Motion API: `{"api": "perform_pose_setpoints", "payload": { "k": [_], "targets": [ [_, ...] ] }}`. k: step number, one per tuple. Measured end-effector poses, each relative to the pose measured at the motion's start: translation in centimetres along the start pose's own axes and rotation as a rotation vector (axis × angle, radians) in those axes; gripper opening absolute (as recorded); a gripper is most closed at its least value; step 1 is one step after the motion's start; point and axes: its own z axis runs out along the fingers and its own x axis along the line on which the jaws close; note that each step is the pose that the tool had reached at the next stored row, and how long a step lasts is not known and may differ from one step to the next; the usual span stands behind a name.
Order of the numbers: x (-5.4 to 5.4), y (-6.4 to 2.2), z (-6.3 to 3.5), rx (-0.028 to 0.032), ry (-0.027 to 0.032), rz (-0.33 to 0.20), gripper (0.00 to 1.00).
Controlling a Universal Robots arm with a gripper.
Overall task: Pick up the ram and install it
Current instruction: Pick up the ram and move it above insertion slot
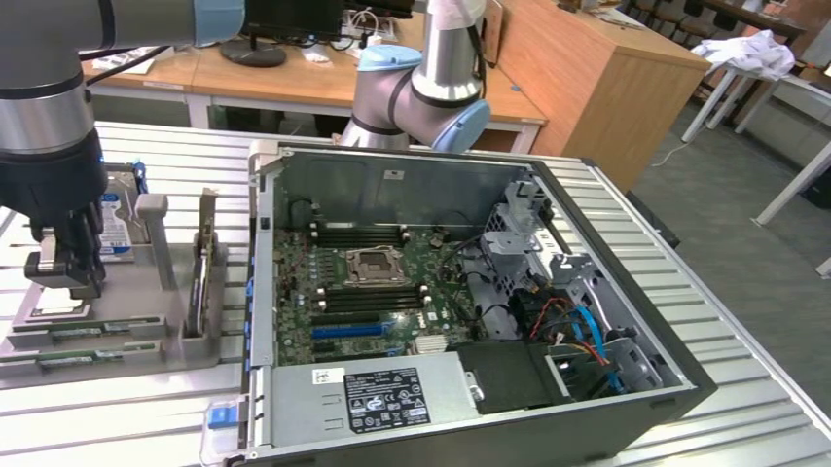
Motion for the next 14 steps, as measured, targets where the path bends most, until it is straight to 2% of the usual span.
{"api": "perform_pose_setpoints", "payload": {
  "k": [14],
  "targets": [
    [0.03,-0.01,0.27,0.0,0.0,0.0,0.3]
  ]
}}
